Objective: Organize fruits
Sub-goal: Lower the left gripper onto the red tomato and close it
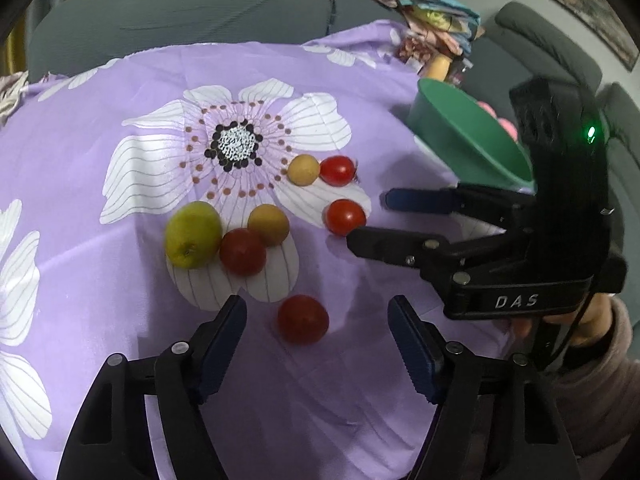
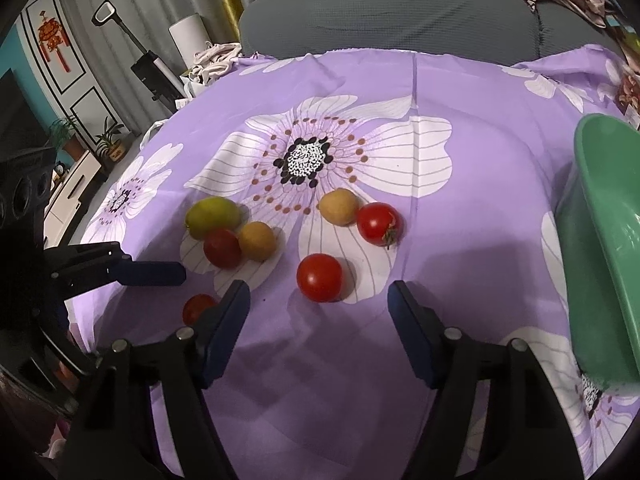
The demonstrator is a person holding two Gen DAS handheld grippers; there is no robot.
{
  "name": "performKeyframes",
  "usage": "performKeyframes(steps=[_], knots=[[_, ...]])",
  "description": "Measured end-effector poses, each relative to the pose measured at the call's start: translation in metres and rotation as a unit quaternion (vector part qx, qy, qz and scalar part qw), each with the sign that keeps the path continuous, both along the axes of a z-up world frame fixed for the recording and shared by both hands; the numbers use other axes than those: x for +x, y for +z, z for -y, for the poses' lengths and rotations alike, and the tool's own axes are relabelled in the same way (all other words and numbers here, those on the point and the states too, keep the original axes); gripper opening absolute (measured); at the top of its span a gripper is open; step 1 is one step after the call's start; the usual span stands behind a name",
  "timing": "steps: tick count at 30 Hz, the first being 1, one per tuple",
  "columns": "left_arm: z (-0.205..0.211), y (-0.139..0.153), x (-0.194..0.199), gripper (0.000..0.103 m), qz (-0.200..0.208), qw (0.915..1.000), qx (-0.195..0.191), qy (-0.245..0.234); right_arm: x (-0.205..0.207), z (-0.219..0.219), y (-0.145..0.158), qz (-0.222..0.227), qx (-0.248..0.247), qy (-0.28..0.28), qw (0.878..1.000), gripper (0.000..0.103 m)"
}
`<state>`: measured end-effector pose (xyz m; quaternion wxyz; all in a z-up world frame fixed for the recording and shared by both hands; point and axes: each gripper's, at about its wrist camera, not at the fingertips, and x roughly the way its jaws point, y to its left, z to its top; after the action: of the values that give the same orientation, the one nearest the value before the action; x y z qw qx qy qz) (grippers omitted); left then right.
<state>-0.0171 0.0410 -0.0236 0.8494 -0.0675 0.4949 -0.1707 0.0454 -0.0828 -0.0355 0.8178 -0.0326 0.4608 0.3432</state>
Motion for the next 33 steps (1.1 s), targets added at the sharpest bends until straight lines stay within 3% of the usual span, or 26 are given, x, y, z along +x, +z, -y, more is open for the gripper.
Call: performKeyframes(steps=[2, 3, 5, 7, 10, 15, 27, 33], knots=[[0.001, -0.004, 0.002, 0.070, -0.008, 0.9999, 0.014, 0.007, 0.002, -0.002, 0.000, -0.004, -0.003, 0.003, 1.000, 0.067], [0.002, -0.005, 0.003, 0.062, -0.009, 0.9997, 0.019, 0.008, 0.003, -0.005, -0.001, -0.004, -0.007, 0.004, 1.000, 0.066], [0.002, -0.008, 0.003, 0.056, -0.011, 0.9996, 0.027, 0.007, 0.005, -0.009, -0.001, -0.004, -0.018, 0.009, 1.000, 0.064], [0.003, -0.009, 0.002, 0.056, -0.008, 0.9994, 0.034, 0.005, 0.006, -0.013, -0.002, -0.005, -0.025, 0.016, 1.000, 0.063], [0.004, -0.009, 0.000, 0.044, -0.004, 0.9991, 0.042, 0.003, 0.007, -0.019, -0.003, -0.002, -0.036, 0.026, 0.999, 0.059], [0.001, -0.010, 0.000, 0.036, -0.005, 0.9991, 0.042, 0.007, 0.009, -0.027, -0.008, -0.004, -0.050, 0.036, 0.998, 0.049], [-0.001, -0.013, -0.002, 0.028, 0.001, 0.9989, 0.045, 0.010, 0.014, -0.032, -0.012, 0.000, -0.070, 0.034, 0.997, 0.029], [-0.004, -0.013, -0.003, 0.028, 0.003, 0.9990, 0.044, 0.010, 0.016, -0.030, -0.012, -0.001, -0.066, 0.034, 0.997, 0.028]])
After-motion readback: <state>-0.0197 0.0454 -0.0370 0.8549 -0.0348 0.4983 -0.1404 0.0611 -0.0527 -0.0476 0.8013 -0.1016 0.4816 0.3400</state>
